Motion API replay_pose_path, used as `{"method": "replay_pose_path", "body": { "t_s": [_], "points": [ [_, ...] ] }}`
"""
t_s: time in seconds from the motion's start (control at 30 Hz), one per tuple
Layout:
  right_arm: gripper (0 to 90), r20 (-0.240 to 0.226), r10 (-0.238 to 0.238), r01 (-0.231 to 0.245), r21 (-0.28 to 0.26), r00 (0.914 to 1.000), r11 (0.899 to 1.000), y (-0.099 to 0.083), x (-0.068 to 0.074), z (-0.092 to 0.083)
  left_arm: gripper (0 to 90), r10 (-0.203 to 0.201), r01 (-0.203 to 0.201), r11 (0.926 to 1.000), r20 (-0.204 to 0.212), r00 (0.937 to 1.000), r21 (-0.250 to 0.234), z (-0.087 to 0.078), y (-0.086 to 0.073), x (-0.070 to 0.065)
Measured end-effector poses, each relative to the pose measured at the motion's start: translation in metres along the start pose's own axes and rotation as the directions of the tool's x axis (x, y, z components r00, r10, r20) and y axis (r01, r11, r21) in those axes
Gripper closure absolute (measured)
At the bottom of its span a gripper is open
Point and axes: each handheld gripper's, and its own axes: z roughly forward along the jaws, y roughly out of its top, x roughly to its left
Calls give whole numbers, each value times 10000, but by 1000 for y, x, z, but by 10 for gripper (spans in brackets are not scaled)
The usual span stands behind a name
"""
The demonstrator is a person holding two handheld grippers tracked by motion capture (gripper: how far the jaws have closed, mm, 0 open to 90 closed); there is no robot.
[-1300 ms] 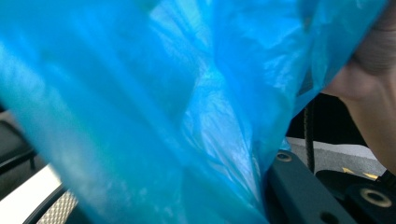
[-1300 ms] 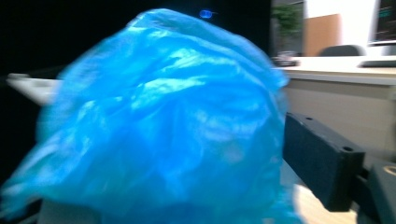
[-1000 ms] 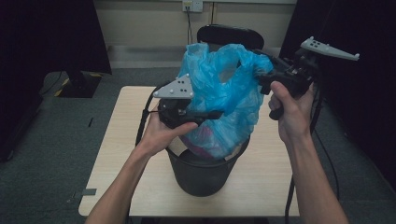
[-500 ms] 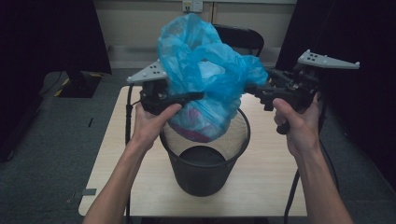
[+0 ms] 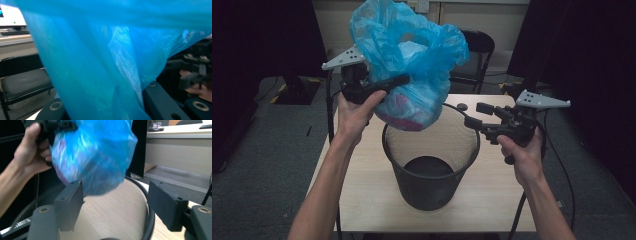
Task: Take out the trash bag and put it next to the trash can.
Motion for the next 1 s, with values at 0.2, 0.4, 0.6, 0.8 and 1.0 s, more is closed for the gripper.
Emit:
{"method": "replay_pose_path", "body": {
  "t_s": [0.2,0.4,0.6,0.8,1.0],
  "points": [
    [431,235,103,-102,-58,9997,9999,-23,-10,-6,787,-292,289,9995,-311,9991,-122,5,3,20],
    [477,694,247,-242,-74,9973,9997,-38,-21,-18,787,-599,586,9981,-772,9952,-186,11,2,42],
    [485,839,378,-360,-236,9958,9991,-50,-28,-28,787,-1051,989,9938,-1429,9841,-500,9,-1,64],
    [477,1130,403,-410,37,9928,9992,-62,-35,-31,789,-1026,1016,9947,-2259,9687,-160,6,-7,78],
    [425,1173,640,-694,427,9910,9967,-86,-40,-27,789,-1006,1208,9906,-2586,9607,635,9,-41,89]
  ]
}}
